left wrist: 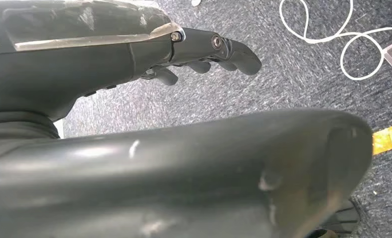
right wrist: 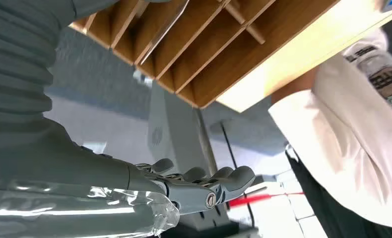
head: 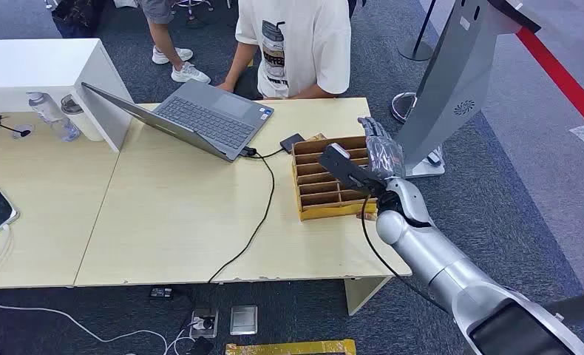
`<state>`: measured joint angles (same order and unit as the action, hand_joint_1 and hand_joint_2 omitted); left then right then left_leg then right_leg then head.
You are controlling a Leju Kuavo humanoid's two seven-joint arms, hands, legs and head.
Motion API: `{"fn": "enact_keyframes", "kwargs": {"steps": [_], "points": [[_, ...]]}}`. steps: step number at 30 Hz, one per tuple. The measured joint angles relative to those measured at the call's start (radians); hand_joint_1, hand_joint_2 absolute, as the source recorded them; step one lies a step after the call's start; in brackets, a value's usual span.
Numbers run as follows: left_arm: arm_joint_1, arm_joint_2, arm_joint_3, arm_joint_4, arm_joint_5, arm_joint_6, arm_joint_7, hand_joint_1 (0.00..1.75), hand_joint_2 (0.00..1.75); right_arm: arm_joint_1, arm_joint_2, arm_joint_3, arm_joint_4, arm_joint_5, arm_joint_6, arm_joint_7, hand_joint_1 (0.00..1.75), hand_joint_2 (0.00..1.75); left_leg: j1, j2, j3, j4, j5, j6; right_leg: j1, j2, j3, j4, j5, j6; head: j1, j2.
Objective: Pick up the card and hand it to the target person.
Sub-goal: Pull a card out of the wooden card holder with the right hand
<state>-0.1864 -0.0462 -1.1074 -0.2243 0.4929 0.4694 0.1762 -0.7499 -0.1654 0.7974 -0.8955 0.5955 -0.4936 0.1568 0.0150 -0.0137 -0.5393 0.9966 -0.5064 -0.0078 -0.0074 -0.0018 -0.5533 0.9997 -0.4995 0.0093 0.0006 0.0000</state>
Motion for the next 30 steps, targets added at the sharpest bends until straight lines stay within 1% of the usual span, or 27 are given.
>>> {"fn": "enact_keyframes", "kwargs": {"steps": [5, 9, 18, 24, 30], "points": [[0.0, 0.0, 0.0, 0.0, 0.0, -0.001, 0.002, 0.0, 0.0, -0.008, -0.002, 0.024, 0.002, 0.101, -0.007, 0.055, 0.0, 1.75, 0.0, 0.0, 0.0, 0.0, 0.0, 0.0, 0.0, 0.0, 0.0, 0.0, 0.0, 0.0, 0.0, 0.0], [-0.001, 0.0, -0.001, 0.0, 0.0, -0.003, 0.002, 0.0, 0.0, -0.014, -0.004, 0.046, 0.004, 0.149, -0.004, 0.083, 0.0, 1.75, 0.0, 0.0, 0.0, 0.0, 0.0, 0.0, 0.0, 0.0, 0.0, 0.0, 0.0, 0.0, 0.0, 0.0], [-0.002, 0.0, -0.002, 0.0, 0.001, -0.003, 0.002, 0.0, 0.0, -0.015, -0.005, 0.055, 0.004, 0.16, 0.028, 0.078, 0.0, 1.75, 0.0, 0.0, 0.0, 0.0, 0.0, 0.0, 0.0, 0.0, 0.0, 0.0, 0.0, 0.0, 0.0, 0.0], [-0.002, 0.0, -0.005, 0.0, 0.002, -0.002, 0.003, 0.0, 0.0, -0.015, -0.005, 0.059, 0.004, 0.2, 0.047, 0.099, 0.0, 1.75, 0.0, 0.0, 0.0, 0.0, 0.0, 0.0, 0.0, 0.0, 0.0, 0.0, 0.0, 0.0, 0.0, 0.0], [-0.002, 0.0, -0.009, 0.0, 0.003, -0.002, 0.004, 0.0, 0.0, -0.015, -0.006, 0.064, 0.006, 0.206, 0.053, 0.103, 0.0, 1.75, 0.0, 0.0, 0.0, 0.0, 0.0, 0.0, 0.0, 0.0, 0.0, 0.0, 0.0, 0.0, 0.0, 0.0]]}}
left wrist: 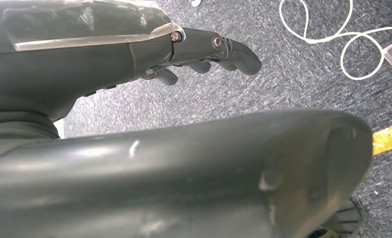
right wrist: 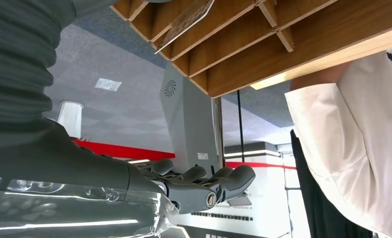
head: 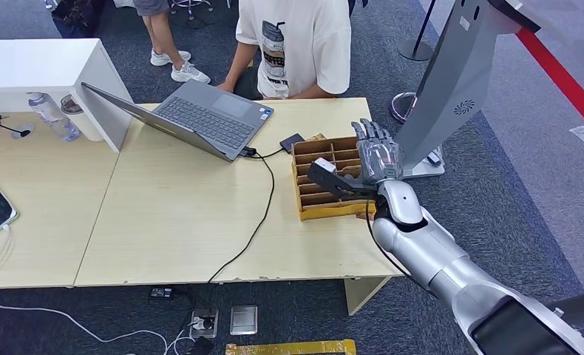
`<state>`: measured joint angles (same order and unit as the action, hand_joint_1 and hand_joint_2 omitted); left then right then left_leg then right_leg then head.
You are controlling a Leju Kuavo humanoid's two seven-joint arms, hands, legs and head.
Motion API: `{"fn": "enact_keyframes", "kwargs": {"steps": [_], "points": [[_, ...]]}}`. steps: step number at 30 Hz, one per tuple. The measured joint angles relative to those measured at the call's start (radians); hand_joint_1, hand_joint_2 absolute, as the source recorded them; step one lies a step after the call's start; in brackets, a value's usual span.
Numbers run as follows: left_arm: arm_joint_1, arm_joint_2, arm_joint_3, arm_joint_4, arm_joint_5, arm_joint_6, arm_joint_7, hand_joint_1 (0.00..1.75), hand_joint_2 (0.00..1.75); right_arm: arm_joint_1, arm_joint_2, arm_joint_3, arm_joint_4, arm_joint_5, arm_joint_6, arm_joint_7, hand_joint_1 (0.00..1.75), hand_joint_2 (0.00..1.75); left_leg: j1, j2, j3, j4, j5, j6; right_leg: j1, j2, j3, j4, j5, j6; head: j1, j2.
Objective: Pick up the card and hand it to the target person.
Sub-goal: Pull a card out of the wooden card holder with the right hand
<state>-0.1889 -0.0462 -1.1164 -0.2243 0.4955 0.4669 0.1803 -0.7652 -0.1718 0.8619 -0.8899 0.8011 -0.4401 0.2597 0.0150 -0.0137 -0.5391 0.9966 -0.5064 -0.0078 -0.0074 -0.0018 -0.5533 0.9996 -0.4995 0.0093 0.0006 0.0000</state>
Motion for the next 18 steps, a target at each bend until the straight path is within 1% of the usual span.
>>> {"fn": "enact_keyframes", "kwargs": {"steps": [7, 12, 15, 18], "points": [[-0.001, 0.0, -0.001, 0.0, 0.001, 0.0, 0.0, 0.0, 0.0, 0.001, -0.003, 0.004, 0.0, -0.002, 0.008, 0.0, 0.0, 1.75, 0.0, 0.0, 0.0, 0.0, 0.0, 0.0, 0.0, 0.0, 0.0, 0.0, 0.0, 0.0, 0.0, 0.0], [-0.001, 0.0, -0.002, 0.0, 0.004, 0.001, 0.0, 0.0, 0.0, 0.002, -0.003, 0.006, 0.001, -0.002, 0.013, -0.003, 0.03, 1.75, 0.0, 0.0, 0.0, 0.0, 0.0, 0.0, 0.0, 0.0, 0.0, 0.0, 0.0, 0.0, 0.0, 0.0], [-0.001, 0.0, -0.004, 0.0, 0.007, 0.002, 0.0, 0.0, 0.0, 0.002, -0.003, 0.007, 0.002, -0.002, 0.016, -0.007, 0.07, 1.75, 0.0, 0.0, 0.0, 0.0, 0.0, 0.0, 0.0, 0.0, 0.0, 0.0, 0.0, 0.0, 0.0, 0.0], [-0.001, 0.0, -0.005, 0.0, 0.008, 0.003, 0.0, 0.0, 0.0, 0.002, -0.003, 0.007, 0.004, -0.002, 0.016, -0.012, 0.14, 1.75, 0.0, 0.0, 0.0, 0.0, 0.0, 0.0, 0.0, 0.0, 0.0, 0.0, 0.0, 0.0, 0.0, 0.0]]}}
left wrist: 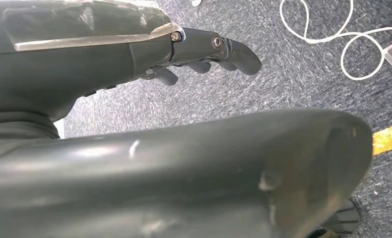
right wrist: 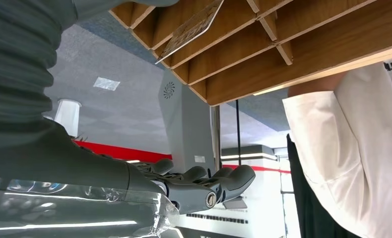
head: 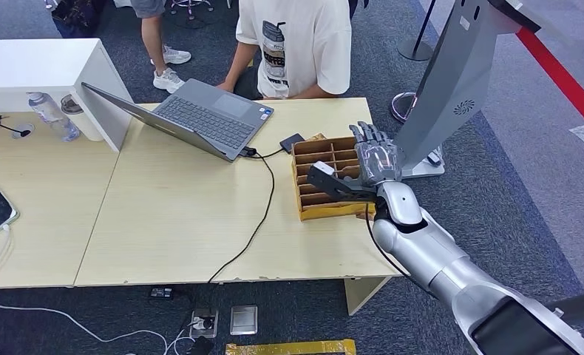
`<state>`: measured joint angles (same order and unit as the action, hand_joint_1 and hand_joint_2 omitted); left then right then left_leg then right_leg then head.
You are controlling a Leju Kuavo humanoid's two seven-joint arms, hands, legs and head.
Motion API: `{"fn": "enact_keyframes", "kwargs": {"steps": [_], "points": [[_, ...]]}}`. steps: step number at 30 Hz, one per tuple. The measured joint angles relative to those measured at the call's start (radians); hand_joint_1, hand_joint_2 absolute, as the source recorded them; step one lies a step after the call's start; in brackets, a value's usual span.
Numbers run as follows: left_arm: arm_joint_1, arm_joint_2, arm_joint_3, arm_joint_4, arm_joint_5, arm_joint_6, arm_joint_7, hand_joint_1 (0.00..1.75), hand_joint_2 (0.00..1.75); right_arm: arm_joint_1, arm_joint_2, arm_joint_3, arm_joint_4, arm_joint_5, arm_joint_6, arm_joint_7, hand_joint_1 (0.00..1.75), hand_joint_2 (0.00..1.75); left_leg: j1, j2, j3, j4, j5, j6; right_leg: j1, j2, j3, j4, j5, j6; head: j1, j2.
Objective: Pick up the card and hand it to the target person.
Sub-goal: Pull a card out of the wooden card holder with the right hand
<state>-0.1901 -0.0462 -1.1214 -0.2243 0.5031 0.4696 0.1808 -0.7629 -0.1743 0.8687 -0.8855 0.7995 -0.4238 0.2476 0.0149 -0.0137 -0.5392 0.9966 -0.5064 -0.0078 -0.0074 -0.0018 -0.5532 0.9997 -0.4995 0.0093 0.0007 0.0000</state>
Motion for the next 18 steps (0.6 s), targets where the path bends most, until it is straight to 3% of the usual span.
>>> {"fn": "enact_keyframes", "kwargs": {"steps": [18], "points": [[0.0, 0.0, -0.004, 0.0, 0.002, 0.002, 0.0, 0.0, 0.0, 0.003, 0.002, 0.003, 0.012, 0.001, 0.003, -0.002, 0.29, 1.75, 0.0, 0.0, 0.0, 0.0, 0.0, 0.0, 0.0, 0.0, 0.0, 0.0, 0.0, 0.0, 0.0, 0.0]]}}
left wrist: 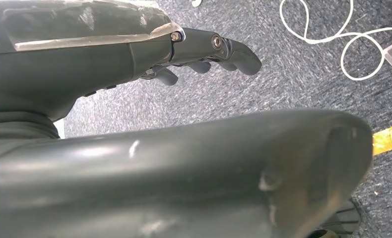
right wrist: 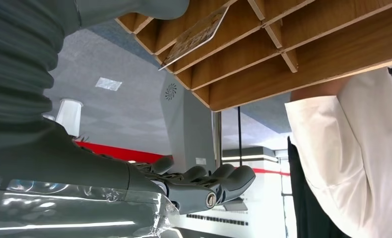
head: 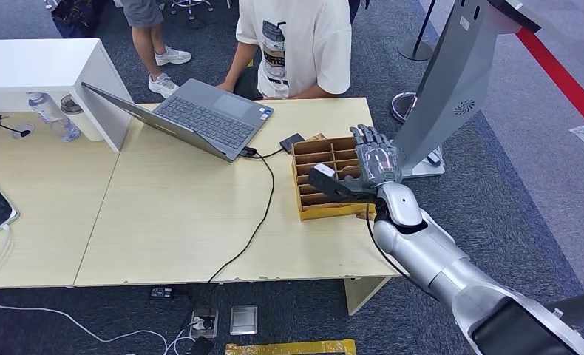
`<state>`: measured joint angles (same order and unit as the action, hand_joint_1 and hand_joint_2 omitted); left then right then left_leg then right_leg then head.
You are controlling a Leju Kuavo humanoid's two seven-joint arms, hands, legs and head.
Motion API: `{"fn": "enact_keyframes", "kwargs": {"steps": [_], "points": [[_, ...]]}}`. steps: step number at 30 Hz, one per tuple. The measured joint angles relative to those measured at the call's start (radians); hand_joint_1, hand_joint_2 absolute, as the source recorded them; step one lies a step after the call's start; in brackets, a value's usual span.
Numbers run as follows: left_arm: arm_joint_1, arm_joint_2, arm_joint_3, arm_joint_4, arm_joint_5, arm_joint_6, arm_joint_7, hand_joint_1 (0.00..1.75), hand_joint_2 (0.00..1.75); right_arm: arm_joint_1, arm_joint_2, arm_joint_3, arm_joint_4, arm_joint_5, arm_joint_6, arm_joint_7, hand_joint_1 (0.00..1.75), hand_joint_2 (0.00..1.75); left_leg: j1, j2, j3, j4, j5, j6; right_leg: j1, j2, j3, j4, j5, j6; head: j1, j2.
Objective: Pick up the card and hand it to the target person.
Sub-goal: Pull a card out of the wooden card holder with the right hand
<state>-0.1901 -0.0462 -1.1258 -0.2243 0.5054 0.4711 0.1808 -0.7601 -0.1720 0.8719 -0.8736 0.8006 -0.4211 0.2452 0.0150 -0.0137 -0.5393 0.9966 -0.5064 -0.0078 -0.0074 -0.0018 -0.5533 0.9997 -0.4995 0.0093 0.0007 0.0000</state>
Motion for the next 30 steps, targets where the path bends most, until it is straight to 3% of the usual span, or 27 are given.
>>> {"fn": "enact_keyframes", "kwargs": {"steps": [30], "points": [[0.0, 0.0, -0.006, 0.0, 0.008, 0.001, 0.0, 0.0, 0.0, -0.005, 0.026, -0.001, 0.087, 0.005, -0.021, -0.032, 0.62, 1.75, 0.0, 0.0, 0.0, 0.0, 0.0, 0.0, 0.0, 0.0, 0.0, 0.0, 0.0, 0.0, 0.0, 0.0]]}}
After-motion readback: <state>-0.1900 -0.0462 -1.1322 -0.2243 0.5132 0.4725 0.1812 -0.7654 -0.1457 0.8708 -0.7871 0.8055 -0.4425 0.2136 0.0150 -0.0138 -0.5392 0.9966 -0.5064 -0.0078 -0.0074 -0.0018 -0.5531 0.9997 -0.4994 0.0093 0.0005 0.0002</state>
